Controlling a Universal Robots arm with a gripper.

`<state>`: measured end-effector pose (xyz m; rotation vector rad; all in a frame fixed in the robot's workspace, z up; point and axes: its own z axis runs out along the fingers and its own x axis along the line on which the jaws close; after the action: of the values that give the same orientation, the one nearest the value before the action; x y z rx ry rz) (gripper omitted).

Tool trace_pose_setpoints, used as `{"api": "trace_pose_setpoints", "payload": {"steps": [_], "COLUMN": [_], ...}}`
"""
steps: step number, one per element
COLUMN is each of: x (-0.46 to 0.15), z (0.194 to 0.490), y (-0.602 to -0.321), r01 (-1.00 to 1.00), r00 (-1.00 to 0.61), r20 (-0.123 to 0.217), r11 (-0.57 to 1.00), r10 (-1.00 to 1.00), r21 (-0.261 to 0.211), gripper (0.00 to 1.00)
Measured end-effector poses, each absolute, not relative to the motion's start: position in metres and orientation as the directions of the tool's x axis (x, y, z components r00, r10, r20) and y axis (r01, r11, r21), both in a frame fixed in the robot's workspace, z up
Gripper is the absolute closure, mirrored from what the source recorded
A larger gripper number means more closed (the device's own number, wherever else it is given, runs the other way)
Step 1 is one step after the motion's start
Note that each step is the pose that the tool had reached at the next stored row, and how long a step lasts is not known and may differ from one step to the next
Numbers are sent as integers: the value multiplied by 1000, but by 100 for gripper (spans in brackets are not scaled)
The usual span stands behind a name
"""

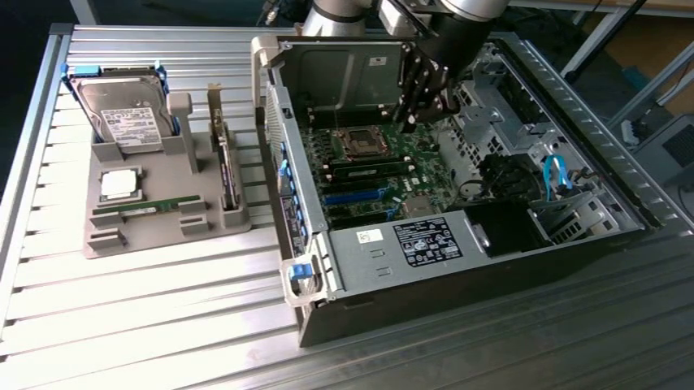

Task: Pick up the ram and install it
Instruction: 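Insert the ram into the slot, then press down the ram until it locks into place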

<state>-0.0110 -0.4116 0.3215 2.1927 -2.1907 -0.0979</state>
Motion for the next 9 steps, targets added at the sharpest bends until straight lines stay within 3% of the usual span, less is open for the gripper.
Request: {"api": "trace_pose_setpoints", "payload": {"steps": [9], "x": [-11], "z": [329], "y": [-412], "r01": [-997], "r00": [0], "r20": [-16], "r11": [-1], "r10": [-1000], "r21": [73], "gripper": [74]}}
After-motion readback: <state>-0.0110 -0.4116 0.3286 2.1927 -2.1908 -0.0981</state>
